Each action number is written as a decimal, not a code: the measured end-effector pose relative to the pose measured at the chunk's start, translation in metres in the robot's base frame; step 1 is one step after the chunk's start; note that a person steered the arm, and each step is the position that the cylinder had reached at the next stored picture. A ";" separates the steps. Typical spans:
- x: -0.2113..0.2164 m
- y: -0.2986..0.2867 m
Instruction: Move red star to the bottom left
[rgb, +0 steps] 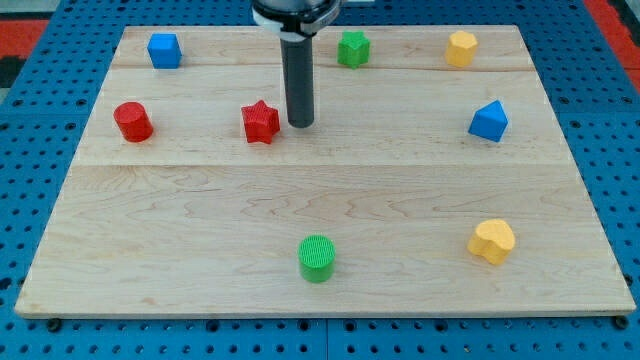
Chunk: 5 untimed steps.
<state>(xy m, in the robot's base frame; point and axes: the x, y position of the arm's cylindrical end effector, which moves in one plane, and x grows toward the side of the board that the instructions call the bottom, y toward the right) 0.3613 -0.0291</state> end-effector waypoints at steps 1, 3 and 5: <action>-0.012 -0.027; 0.051 -0.088; 0.115 -0.117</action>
